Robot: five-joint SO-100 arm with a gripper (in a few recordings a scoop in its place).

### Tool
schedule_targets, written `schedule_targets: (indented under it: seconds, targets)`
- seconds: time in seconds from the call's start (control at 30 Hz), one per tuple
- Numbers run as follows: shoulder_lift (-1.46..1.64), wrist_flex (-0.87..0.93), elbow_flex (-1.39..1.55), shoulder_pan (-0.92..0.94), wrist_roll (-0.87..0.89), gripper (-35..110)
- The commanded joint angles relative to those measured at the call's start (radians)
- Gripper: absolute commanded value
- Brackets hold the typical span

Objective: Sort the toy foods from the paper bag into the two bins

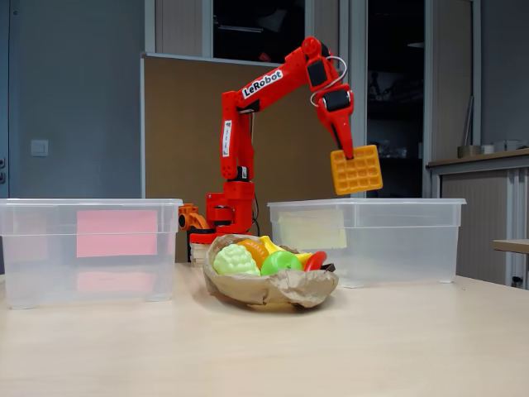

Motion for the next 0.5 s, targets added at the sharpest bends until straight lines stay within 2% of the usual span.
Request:
schedule_targets:
  seconds: [0.0, 0.13, 0.37, 0.47]
  targets:
    - [0.152, -0.264, 0.316, -0.063, 0.084, 0]
    - [0.207, -0.454, 0.523, -0.133, 0.207, 2]
    - [0.229, -0.572, 0.672, -0.219, 0.379, 4]
    - [0.242, -0.638, 0.749, -0.241, 0.426, 9]
